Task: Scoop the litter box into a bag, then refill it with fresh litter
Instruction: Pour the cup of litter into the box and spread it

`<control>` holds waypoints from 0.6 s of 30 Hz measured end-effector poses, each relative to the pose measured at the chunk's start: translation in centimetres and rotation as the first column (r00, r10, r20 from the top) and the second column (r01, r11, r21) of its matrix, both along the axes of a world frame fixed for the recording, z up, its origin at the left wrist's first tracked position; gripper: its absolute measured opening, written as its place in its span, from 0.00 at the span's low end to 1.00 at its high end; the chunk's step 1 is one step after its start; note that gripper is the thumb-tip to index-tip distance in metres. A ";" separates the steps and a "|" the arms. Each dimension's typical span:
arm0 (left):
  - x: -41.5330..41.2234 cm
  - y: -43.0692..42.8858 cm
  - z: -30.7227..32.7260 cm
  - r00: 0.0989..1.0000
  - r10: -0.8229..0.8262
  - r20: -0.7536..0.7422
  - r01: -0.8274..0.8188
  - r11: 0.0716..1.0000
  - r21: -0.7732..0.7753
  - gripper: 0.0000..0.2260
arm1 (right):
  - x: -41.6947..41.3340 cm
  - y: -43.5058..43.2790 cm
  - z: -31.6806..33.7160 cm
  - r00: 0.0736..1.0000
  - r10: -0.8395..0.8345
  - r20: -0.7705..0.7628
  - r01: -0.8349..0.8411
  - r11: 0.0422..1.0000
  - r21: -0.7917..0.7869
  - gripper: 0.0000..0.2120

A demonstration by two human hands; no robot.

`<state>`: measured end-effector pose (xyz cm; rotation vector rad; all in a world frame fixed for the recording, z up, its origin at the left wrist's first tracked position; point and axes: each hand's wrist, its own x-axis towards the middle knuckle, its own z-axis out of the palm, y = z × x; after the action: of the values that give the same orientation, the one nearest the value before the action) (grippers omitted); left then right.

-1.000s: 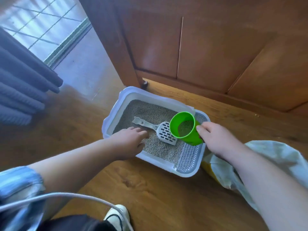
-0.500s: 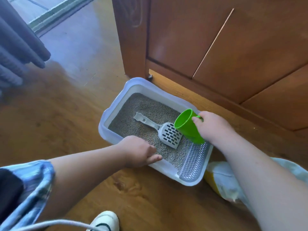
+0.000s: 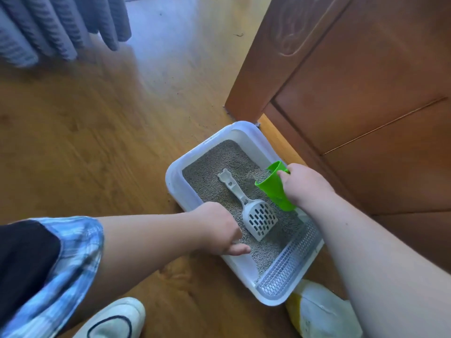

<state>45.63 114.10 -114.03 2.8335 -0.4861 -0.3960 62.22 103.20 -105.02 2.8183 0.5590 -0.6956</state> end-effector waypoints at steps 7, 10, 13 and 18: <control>-0.1 0.1 -0.3 0.999 -0.026 0.030 0.026 1.000 -0.003 0.30 | -0.2 0.0 0.2 0.999 -0.020 0.041 0.022 0.998 -0.063 0.18; 0.0 0.1 -0.4 0.999 -0.029 0.034 0.030 1.000 -0.009 0.30 | 0.1 -1.0 0.7 0.997 -0.063 0.049 0.072 0.980 -0.186 0.17; 0.0 0.1 -0.5 0.999 -0.030 0.036 0.031 0.999 -0.010 0.30 | 0.1 -2.3 1.3 0.991 -0.116 0.064 0.127 0.966 -0.224 0.18; -0.1 0.2 -0.4 0.998 -0.036 0.058 0.037 0.999 -0.008 0.29 | -0.9 -3.9 2.3 0.991 -0.135 0.000 0.124 0.908 -0.400 0.14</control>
<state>45.55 114.26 -114.43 2.8380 -0.5501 -0.3189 61.31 99.29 -102.75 2.4781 0.2009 -0.7740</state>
